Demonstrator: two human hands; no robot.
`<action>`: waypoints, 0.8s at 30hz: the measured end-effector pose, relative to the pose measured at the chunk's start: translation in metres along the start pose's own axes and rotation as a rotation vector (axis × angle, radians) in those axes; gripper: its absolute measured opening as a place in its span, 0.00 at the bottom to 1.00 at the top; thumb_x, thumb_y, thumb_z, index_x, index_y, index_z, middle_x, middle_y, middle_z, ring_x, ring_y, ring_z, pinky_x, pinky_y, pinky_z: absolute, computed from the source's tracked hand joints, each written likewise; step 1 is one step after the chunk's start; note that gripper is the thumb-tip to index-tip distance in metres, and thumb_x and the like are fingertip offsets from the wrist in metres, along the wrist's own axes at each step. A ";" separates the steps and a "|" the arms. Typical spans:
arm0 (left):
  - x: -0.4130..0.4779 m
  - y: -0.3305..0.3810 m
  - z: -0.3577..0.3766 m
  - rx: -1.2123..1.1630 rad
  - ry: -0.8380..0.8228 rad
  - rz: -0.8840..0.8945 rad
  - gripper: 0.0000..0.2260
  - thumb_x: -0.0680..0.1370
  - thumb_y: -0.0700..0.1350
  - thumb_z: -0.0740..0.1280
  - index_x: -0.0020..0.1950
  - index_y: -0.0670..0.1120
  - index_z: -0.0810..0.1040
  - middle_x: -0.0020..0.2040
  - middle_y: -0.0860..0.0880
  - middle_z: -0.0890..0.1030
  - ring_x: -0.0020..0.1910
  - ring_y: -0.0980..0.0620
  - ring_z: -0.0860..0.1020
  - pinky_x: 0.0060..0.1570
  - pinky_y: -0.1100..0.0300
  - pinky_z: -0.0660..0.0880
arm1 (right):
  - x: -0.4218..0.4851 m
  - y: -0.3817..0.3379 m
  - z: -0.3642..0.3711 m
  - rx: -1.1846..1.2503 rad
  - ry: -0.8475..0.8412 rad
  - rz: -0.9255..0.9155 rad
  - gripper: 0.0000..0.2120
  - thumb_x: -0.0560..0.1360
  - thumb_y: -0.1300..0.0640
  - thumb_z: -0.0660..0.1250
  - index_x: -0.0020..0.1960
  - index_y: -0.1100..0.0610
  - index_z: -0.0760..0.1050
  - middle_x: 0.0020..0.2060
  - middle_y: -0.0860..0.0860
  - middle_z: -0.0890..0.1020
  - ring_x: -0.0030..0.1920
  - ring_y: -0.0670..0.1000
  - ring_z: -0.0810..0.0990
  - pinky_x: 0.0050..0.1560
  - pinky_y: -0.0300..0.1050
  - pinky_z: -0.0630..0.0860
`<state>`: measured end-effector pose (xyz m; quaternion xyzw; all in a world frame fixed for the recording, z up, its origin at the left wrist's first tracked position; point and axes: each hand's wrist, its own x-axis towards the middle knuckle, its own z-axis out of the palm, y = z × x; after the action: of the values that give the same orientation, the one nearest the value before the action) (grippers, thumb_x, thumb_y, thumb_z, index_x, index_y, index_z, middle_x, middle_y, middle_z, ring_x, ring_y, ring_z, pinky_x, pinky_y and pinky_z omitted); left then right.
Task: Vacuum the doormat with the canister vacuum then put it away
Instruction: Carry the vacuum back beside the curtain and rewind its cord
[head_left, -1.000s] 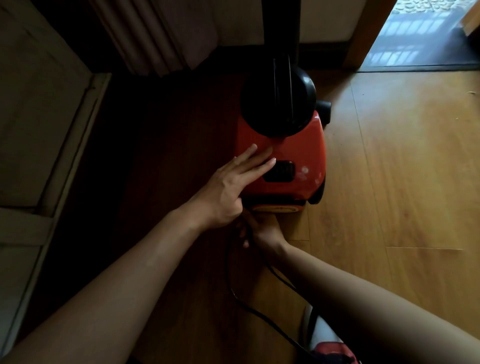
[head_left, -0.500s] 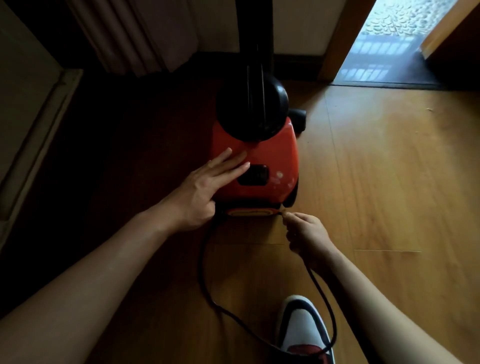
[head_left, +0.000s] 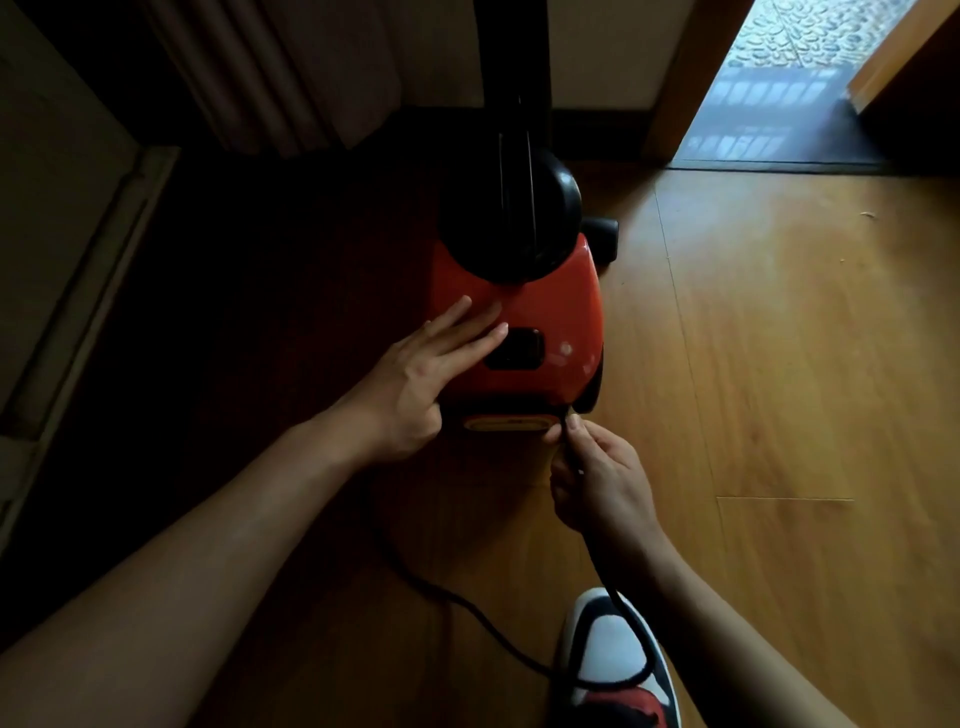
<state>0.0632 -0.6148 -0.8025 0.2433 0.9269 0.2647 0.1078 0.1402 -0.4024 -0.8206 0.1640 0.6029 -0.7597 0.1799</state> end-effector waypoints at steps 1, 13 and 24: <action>0.000 0.000 0.000 0.002 -0.001 0.003 0.46 0.67 0.22 0.56 0.81 0.52 0.53 0.80 0.57 0.47 0.79 0.58 0.39 0.74 0.60 0.39 | -0.001 -0.001 0.004 -0.016 -0.012 -0.011 0.16 0.85 0.53 0.54 0.49 0.62 0.74 0.24 0.46 0.66 0.21 0.44 0.61 0.21 0.37 0.59; -0.001 -0.002 0.002 0.004 -0.026 0.002 0.43 0.69 0.27 0.58 0.81 0.52 0.52 0.80 0.58 0.47 0.80 0.56 0.40 0.78 0.46 0.47 | -0.004 0.023 0.043 0.102 -0.277 0.083 0.15 0.85 0.51 0.53 0.62 0.59 0.71 0.32 0.51 0.69 0.26 0.47 0.63 0.23 0.37 0.62; -0.001 0.002 0.000 -0.018 -0.029 -0.025 0.44 0.68 0.26 0.59 0.80 0.53 0.52 0.80 0.58 0.48 0.79 0.58 0.40 0.78 0.49 0.45 | 0.040 0.050 0.080 -0.038 -0.204 0.188 0.26 0.83 0.39 0.54 0.42 0.60 0.74 0.27 0.52 0.74 0.22 0.48 0.70 0.21 0.38 0.63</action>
<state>0.0650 -0.6142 -0.8017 0.2346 0.9257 0.2683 0.1269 0.1259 -0.4940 -0.8649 0.1384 0.5777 -0.7408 0.3136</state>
